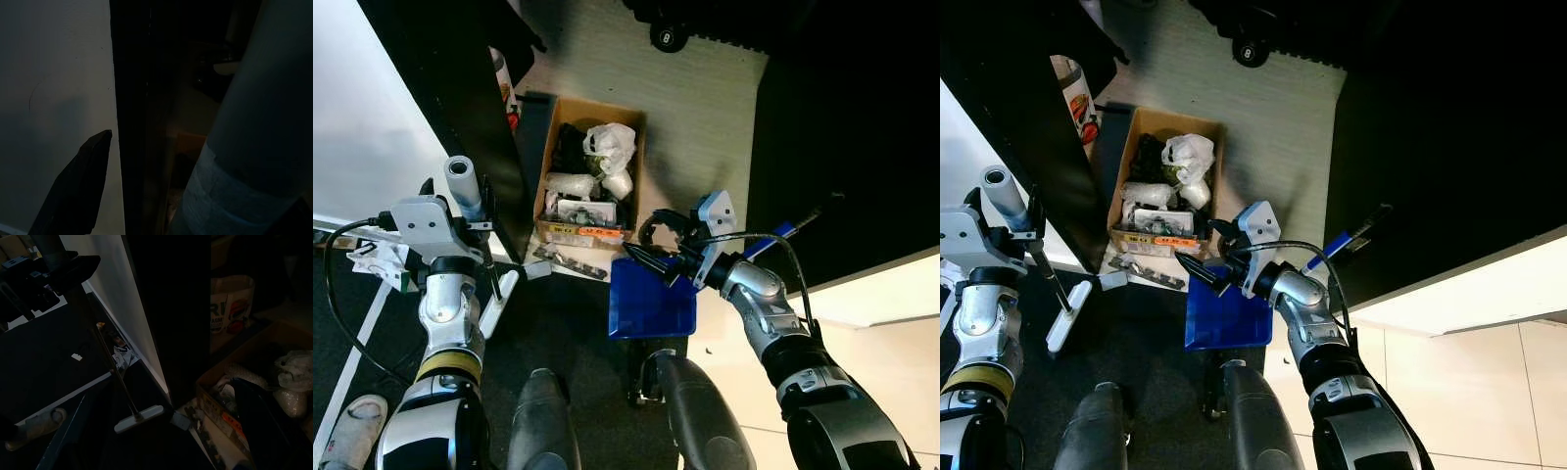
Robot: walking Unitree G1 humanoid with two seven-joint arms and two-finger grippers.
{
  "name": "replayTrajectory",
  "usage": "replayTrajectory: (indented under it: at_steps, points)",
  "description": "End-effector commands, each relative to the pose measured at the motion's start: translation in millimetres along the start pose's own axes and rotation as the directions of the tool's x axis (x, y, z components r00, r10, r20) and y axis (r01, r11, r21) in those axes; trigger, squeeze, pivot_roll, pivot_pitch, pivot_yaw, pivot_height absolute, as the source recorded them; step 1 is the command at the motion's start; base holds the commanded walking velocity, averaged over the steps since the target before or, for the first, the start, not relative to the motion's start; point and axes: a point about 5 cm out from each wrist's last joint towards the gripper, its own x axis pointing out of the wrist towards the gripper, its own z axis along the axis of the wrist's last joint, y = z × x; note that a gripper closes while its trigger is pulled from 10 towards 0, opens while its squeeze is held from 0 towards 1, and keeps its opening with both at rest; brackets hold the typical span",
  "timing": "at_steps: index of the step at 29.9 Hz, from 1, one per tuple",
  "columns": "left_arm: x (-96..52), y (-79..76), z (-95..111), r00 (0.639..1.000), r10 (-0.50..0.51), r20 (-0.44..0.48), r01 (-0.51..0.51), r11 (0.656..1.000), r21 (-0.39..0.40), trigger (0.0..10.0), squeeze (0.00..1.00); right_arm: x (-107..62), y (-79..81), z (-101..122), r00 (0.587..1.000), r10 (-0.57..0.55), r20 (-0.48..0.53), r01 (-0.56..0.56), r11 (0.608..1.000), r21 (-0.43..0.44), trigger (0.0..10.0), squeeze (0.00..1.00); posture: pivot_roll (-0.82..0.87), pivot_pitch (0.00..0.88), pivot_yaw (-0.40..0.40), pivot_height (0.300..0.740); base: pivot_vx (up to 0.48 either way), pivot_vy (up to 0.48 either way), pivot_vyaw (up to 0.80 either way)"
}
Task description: Sweep floor
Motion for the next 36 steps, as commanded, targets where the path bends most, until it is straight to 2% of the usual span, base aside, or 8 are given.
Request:
replayTrajectory:
  at_steps: [1, 4, 6, 8, 9, 30, 35, 36]
  points:
    - [-0.6, 3.9, 1, 1.000, -0.010, 0.008, 0.010, 1.000, 0.015, 10.0, 0.00, -4.6, -2.3, -4, 1.000, -0.017, -0.013, 0.017, 1.000, 0.015, 10.0, 0.00, -0.03, 0.231, -0.187, 0.731, 0.000, 0.000, 0.00]
    - [-0.2, 4.1, 2, 1.000, -0.016, 0.009, 0.016, 1.000, 0.014, 9.7, 0.00, -3.8, -2.0, -4, 1.000, -0.016, -0.012, 0.016, 1.000, 0.016, 10.0, 0.00, -0.03, 0.230, -0.187, 0.731, 0.000, 0.000, 0.00]
    - [0.0, 4.4, 2, 1.000, -0.019, 0.009, 0.018, 1.000, 0.011, 6.9, 0.00, -3.6, -1.9, -4, 1.000, -0.016, -0.011, 0.017, 1.000, 0.015, 10.0, 0.00, -0.03, 0.230, -0.185, 0.731, 0.000, 0.000, 0.00]
    - [0.0, 4.5, 2, 1.000, -0.019, 0.010, 0.019, 1.000, 0.010, 6.9, 0.00, -3.5, -1.9, -4, 1.000, -0.016, -0.011, 0.016, 1.000, 0.015, 10.0, 0.00, -0.03, 0.230, -0.185, 0.731, 0.000, 0.000, 0.00]
    - [0.0, 4.5, 2, 1.000, -0.021, 0.011, 0.021, 1.000, 0.008, 0.0, 0.00, -3.6, -1.9, -4, 1.000, -0.017, -0.011, 0.017, 1.000, 0.016, 10.0, 0.00, -0.03, 0.230, -0.186, 0.731, 0.000, 0.000, 0.00]
    - [2.7, 8.7, 5, 0.999, -0.034, 0.028, 0.035, 0.999, 0.000, 0.0, 0.00, -3.0, -1.6, -4, 1.000, -0.019, -0.012, 0.019, 1.000, 0.019, 10.0, 0.00, -0.02, 0.216, -0.175, 0.731, 0.000, 0.000, 0.00]
    - [5.4, 12.6, 9, 0.999, -0.038, 0.032, 0.037, 0.999, 0.023, 0.0, 0.00, -4.0, -5.5, -4, 0.999, -0.054, -0.005, 0.055, 0.998, 0.018, 10.0, 0.00, 0.01, 0.177, -0.148, 0.731, 0.000, 0.000, 0.00]
    - [11.6, 14.1, 14, 0.999, -0.035, 0.032, 0.034, 0.999, 0.034, 0.0, 0.00, -4.0, -11.9, 0, 0.994, -0.109, 0.022, 0.108, 0.994, 0.034, 10.0, 0.00, 0.03, 0.155, -0.126, 0.731, 0.000, 0.000, 0.00]
